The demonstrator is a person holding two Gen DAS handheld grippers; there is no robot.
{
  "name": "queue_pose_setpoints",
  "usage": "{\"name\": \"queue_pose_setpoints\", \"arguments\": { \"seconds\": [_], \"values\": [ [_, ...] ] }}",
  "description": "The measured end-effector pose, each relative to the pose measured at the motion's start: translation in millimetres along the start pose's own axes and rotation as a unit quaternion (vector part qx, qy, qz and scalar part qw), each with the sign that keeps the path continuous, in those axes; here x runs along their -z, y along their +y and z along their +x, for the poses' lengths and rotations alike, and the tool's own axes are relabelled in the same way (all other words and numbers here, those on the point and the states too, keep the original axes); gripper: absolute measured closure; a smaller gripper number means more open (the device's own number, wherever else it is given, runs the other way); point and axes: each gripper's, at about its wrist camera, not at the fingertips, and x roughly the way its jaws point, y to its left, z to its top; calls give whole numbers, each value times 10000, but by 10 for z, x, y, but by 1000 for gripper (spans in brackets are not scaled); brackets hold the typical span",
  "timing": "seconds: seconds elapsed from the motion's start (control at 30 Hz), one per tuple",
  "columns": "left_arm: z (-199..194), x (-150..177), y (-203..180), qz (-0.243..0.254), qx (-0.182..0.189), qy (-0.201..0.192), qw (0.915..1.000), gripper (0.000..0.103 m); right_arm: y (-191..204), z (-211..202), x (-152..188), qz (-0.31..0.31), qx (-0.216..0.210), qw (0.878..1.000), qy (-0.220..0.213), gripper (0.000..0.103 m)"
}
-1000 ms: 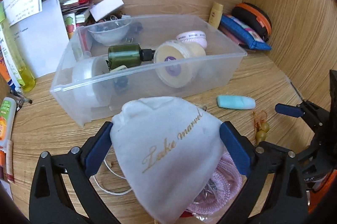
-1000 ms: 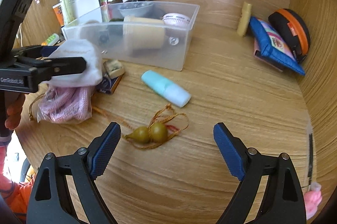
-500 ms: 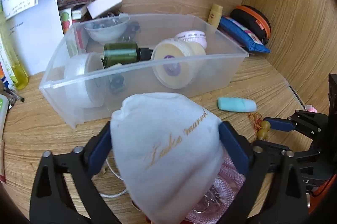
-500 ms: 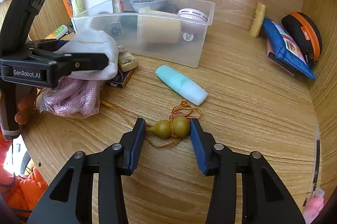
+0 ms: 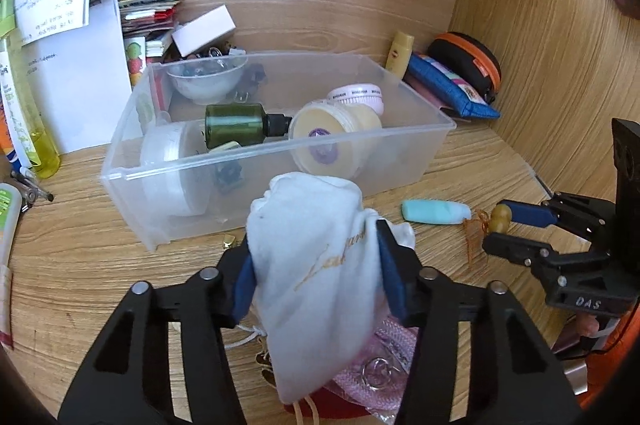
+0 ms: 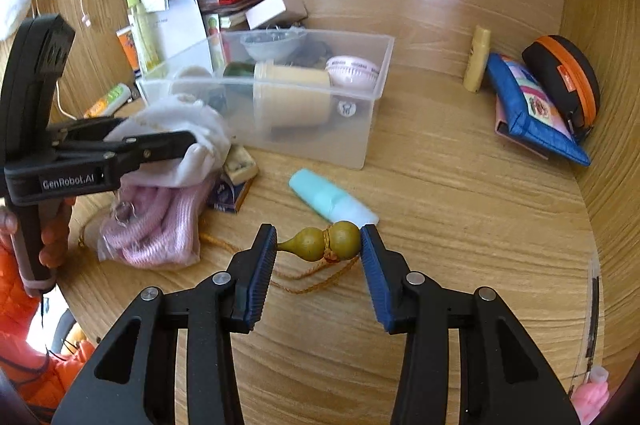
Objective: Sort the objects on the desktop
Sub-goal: 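Grasp the white drawstring pouch with the left tool while the right grasps the gourd keychain, then carry the pouch and gourd keychain into the clear box and open both tools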
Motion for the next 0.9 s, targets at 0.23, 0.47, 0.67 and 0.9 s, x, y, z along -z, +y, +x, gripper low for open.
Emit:
{"name": "queue_pose_setpoints", "arguments": {
  "seconds": [0.23,0.47,0.67,0.9],
  "values": [
    [-176,-15,66,-104,-10,-190,9998,58,23,-151,-206,-102,118,9992,-376,63],
    [-377,-53,185,-310,-31,-462,9984,58,35,-270,-501,-247,219,9965,-774,64],
    [-523,-133,317,-474,-95,-694,9964,58,93,-263,-694,-376,215,9946,-941,64],
    [-669,-297,448,-518,-163,-965,9938,58,129,-149,-884,-431,161,9939,-1003,64]
  ]
}}
